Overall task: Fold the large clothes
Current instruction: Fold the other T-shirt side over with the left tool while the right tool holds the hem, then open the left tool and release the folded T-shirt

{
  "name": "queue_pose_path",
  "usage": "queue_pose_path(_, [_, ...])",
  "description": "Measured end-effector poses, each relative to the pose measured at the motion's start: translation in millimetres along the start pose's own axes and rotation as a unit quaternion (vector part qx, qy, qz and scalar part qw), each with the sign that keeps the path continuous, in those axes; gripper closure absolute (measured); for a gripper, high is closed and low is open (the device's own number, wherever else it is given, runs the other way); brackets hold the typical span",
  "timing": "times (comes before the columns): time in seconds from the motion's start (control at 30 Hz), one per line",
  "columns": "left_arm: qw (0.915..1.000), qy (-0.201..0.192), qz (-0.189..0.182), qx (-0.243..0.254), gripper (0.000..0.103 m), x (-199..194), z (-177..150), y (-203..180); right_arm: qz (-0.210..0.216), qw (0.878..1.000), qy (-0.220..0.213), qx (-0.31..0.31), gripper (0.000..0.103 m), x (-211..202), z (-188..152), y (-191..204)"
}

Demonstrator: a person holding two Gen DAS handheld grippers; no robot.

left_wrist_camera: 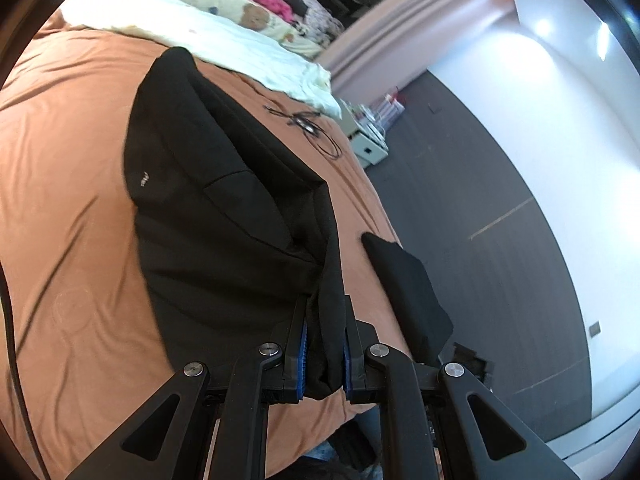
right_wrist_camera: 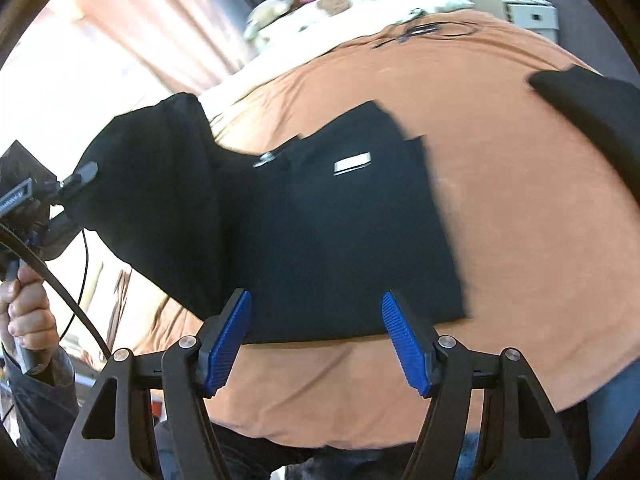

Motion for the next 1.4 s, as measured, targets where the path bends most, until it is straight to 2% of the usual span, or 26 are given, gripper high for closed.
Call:
queue_pose_path(0.2, [0.999, 0.034, -0.002, 0.027, 0.09, 50, -7, -32, -0.02, 0.999, -0.024, 0.037, 0.037, -37, -11, -51])
queue_pose_path(0.4, [0.9948, 0.087, 0.006, 0.052, 0.09, 121, -26, -58, -0.042, 0.995, -0.04, 0.087, 0.037, -59, -29, -102])
queue_pose_path(0.5, [0.9906, 0.121, 0.02, 0.061, 0.09, 155, -42, -62, -0.05, 0.992, -0.045, 0.11, 0.037, -70, -38, -110])
queue_pose_path(0.6, [0.9865, 0.14, 0.031, 0.078, 0.09, 178, -52, -67, -0.055, 0.989, -0.051, 0.126, 0.037, -80, -47, -98])
queue_pose_path(0.87, [0.9785, 0.158, 0.049, 0.123, 0.09, 195, -80, -84, -0.036, 0.989, -0.061, 0.131, 0.037, -81, -46, -87])
queue_pose_path(0.93, [0.9774, 0.161, 0.043, 0.13, 0.085, 198, -86, -88, -0.028, 0.99, -0.06, 0.125, 0.037, -76, -45, -84])
queue_pose_path(1.1, [0.9767, 0.172, -0.001, 0.129, 0.041, 187, -91, -96, 0.0, 0.992, -0.057, 0.117, 0.035, -55, -32, -78])
queue_pose_path(1.17, [0.9784, 0.161, 0.003, 0.13, 0.033, 178, -86, -89, 0.01, 0.992, -0.056, 0.114, 0.035, -48, -24, -73])
queue_pose_path(1.4, [0.9866, 0.126, 0.046, 0.093, 0.032, 143, -63, -28, 0.055, 0.993, -0.037, 0.095, 0.035, -7, 8, -55])
Point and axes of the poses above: each gripper's, at about its wrist camera, not at the fingertips, and x roughly the way its jaws point, y to its left, z to its top, the point moved 9 cm from there along x, roughly the way its jaws point, and after that the axes turned 13 degrees about z, right-handed, at the moved point
